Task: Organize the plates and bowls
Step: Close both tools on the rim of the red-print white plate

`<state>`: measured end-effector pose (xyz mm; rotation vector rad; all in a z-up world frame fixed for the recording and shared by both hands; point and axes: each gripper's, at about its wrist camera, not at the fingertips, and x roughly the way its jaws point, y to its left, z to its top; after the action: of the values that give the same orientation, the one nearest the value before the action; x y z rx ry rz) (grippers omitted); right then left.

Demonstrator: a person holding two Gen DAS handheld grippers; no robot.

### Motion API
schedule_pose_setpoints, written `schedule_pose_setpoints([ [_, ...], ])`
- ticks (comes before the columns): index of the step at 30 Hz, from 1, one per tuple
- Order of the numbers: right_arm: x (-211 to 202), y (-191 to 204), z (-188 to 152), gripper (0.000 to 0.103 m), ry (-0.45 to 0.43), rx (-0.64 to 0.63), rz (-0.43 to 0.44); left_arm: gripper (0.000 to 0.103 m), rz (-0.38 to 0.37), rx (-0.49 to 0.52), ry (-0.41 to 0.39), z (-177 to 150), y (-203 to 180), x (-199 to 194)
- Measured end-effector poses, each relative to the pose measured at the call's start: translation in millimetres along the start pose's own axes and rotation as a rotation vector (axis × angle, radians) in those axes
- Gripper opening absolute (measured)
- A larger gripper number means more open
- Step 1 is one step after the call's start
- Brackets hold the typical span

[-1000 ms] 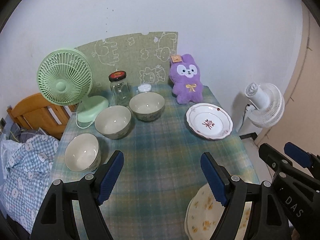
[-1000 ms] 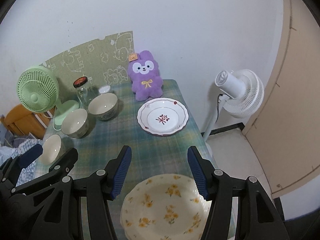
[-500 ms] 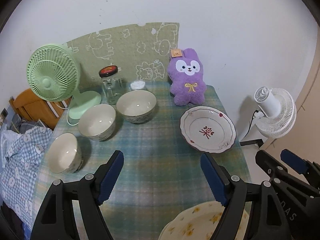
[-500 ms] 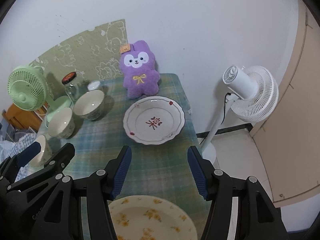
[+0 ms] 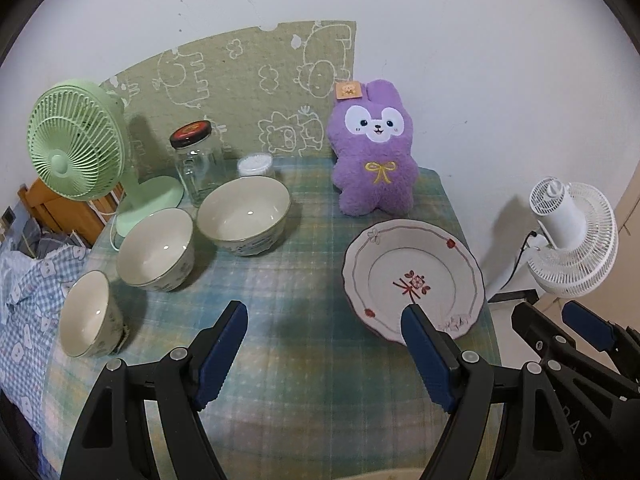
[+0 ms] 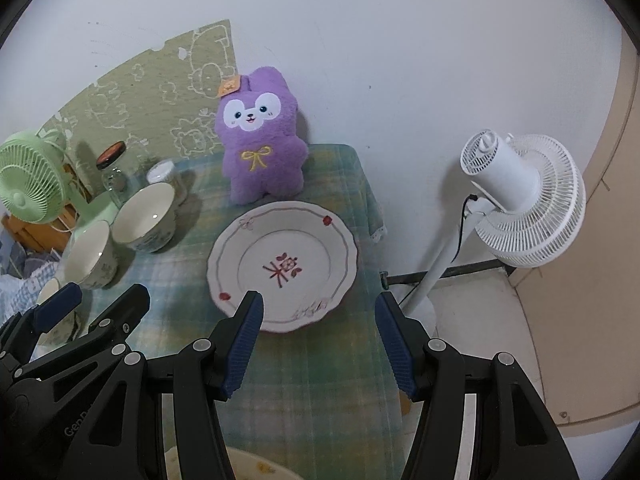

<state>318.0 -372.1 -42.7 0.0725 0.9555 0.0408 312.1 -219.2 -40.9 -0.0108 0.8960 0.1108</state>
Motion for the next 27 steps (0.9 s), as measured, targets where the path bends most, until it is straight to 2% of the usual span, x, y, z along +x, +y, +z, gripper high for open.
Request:
schedule_pose_setpoints([
  [13,47.0,-19.1,13.2,0.062,0.012,-0.008,0.014,0.079,0.018,0.021,0.007,7.0,-20.1,46.2],
  [27,101.5,-22.5,25.3,0.062,0.039,-0.005,0.015,0.073,0.009,0.024,0.069,12.5,-28.6,106.1],
])
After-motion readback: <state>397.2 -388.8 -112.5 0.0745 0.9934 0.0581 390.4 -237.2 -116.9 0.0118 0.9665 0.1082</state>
